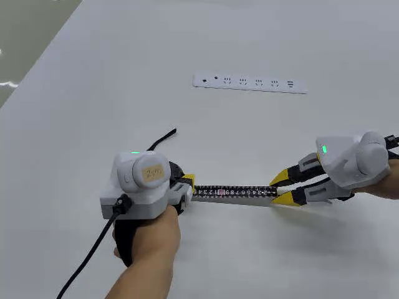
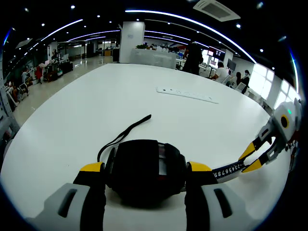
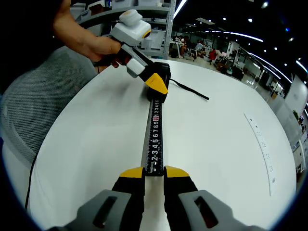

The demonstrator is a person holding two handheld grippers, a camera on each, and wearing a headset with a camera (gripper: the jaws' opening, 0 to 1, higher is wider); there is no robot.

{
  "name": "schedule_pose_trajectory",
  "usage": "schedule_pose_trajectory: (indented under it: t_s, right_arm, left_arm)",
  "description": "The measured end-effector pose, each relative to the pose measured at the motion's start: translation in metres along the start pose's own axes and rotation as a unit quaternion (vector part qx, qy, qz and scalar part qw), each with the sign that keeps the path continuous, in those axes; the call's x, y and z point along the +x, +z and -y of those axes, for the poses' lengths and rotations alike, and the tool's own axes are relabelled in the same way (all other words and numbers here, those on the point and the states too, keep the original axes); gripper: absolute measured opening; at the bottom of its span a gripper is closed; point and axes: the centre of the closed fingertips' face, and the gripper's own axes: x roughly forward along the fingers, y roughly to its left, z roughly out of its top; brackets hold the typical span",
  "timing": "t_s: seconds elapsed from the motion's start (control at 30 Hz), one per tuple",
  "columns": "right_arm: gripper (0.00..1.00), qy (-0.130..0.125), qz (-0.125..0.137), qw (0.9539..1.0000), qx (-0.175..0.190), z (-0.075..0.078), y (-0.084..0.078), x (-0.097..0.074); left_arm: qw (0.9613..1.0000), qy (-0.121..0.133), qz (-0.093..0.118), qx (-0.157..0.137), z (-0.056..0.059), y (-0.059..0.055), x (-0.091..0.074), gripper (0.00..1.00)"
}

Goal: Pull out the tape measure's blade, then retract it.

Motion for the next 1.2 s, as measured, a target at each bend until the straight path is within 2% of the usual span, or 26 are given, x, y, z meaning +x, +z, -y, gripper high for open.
schedule_pose_trajectory:
  t_s: [1.2]
  right_arm:
    - [0.14, 0.001, 0.004, 1.0, -0.004, 0.0016, 0.009, 0.0086]
  left_arm:
    - [1.0, 0.003, 0.001, -0.003, 0.0012, 0.0006, -0.001, 0.63]
